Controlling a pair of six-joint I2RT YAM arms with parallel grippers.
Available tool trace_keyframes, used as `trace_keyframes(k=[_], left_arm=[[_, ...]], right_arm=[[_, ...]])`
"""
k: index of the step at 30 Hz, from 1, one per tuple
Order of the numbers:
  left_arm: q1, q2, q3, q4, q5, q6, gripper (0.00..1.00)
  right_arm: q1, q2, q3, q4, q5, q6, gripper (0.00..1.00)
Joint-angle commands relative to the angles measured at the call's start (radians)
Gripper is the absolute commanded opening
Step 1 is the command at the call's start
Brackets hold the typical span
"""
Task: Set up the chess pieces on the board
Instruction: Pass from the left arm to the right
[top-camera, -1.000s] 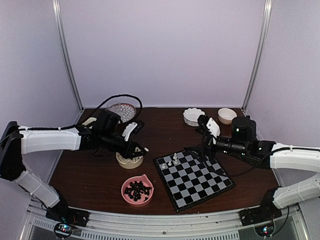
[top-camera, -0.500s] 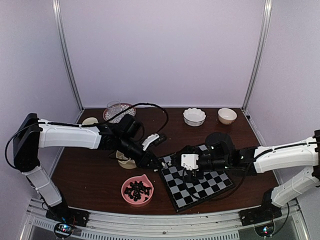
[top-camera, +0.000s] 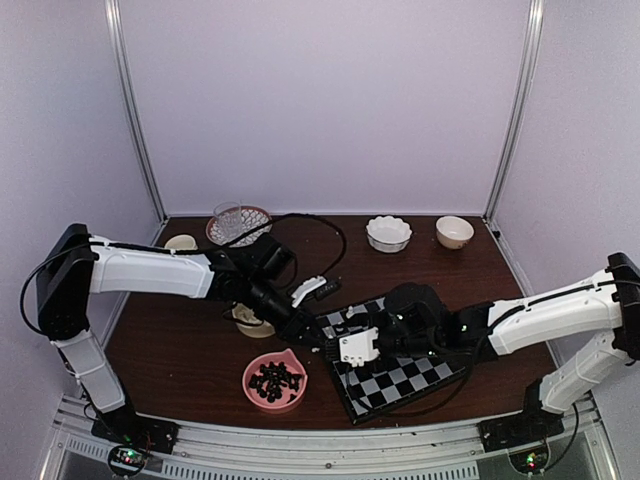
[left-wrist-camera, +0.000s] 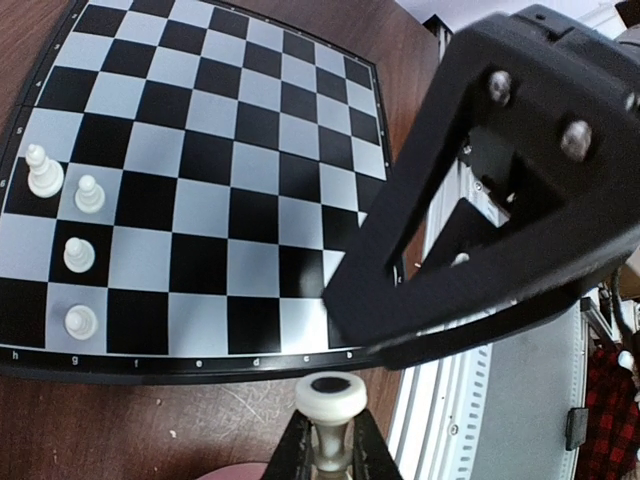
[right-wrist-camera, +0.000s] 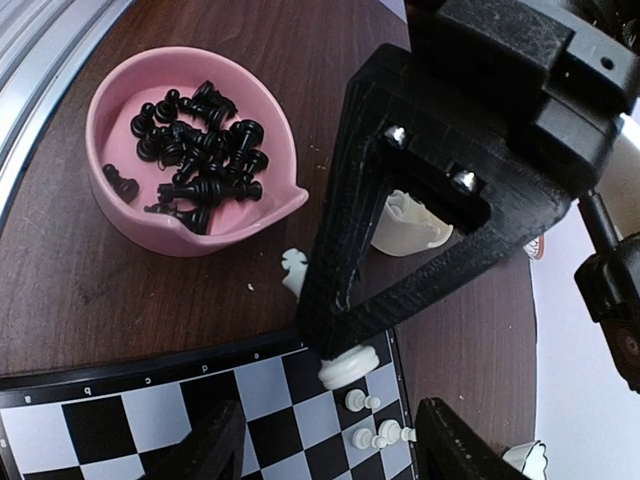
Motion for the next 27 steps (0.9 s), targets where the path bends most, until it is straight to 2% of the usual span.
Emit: trace_keyframes(k=[1,18,27], left_arm=[[-0.007,0.019,0.032,0.015,0.044,0.001,0.06],[-0.008,0.032,0.040,0.018,0.070,-0.006,0.07],[-0.008,0.029,0.036,0.019,0.070,-0.008,0.13]], right_arm=[[0.016,0.035,0.041,0.024,0.061,-0.017,0.57],[0.048,0.100,0.063,0.070,0.087,-0.035,0.43],[0.050,0.102,0.070,0.065,0.109,-0.031,0.21]])
